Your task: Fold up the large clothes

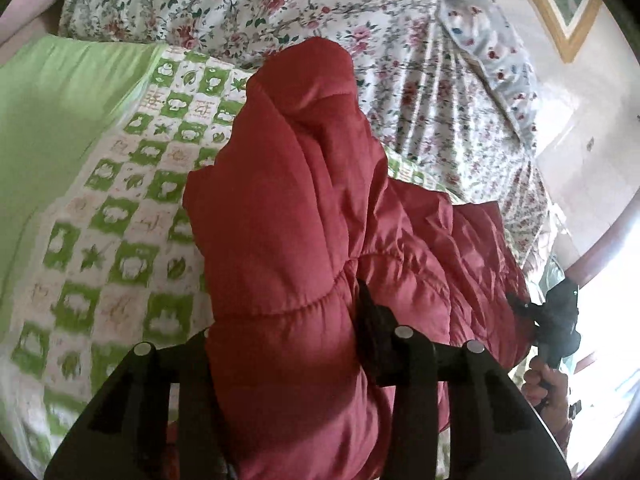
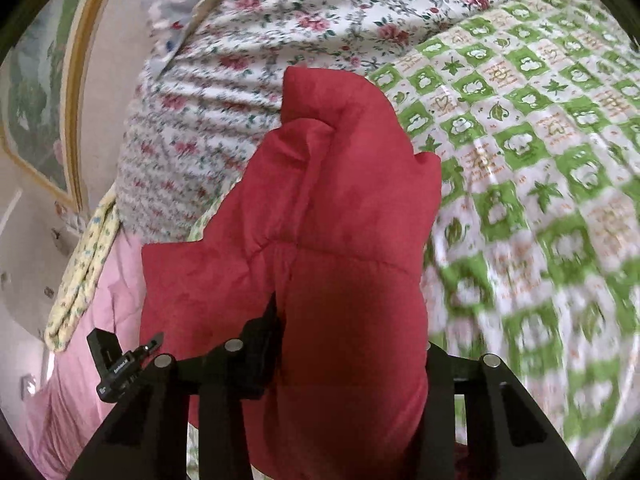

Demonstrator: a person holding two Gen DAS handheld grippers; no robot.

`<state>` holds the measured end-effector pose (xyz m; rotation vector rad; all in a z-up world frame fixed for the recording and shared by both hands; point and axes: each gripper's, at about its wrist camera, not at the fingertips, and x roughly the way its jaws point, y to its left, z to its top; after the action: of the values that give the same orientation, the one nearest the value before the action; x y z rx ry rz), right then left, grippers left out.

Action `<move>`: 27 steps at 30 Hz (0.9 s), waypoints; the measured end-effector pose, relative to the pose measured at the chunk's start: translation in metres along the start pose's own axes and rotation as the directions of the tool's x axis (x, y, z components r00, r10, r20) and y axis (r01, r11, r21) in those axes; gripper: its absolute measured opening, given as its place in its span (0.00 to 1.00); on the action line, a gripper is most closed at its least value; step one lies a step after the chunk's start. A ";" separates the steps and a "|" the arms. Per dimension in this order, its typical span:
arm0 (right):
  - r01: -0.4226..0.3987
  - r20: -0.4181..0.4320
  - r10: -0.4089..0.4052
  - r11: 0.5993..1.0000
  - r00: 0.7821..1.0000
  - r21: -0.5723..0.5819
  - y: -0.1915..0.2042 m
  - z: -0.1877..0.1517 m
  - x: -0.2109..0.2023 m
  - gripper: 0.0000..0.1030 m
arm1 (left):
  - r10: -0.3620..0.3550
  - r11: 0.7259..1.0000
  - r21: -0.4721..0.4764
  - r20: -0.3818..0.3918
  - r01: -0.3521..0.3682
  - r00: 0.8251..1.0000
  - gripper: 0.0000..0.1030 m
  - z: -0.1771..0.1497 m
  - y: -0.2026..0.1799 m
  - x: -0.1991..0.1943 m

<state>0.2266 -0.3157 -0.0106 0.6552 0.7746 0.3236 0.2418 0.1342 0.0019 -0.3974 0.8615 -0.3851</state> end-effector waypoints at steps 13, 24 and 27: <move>0.015 0.002 -0.015 1.000 1.000 0.002 0.002 -0.068 -0.066 0.40 | -0.046 0.999 -0.024 -0.008 0.046 0.999 0.39 -0.067 -0.013 -0.044; 0.009 0.020 -0.009 1.000 1.000 0.022 0.002 -0.100 -0.091 0.40 | -0.075 0.996 -0.048 -0.021 0.074 0.997 0.39 -0.097 -0.011 -0.058; 0.008 0.023 -0.008 1.000 1.000 0.026 0.000 -0.106 -0.094 0.40 | -0.080 0.995 -0.056 -0.027 0.078 0.996 0.39 -0.104 -0.008 -0.060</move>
<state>0.0848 -0.3171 -0.0159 0.6790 0.7598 0.2985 0.1230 0.1376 -0.0161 -0.4789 0.8877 -0.4421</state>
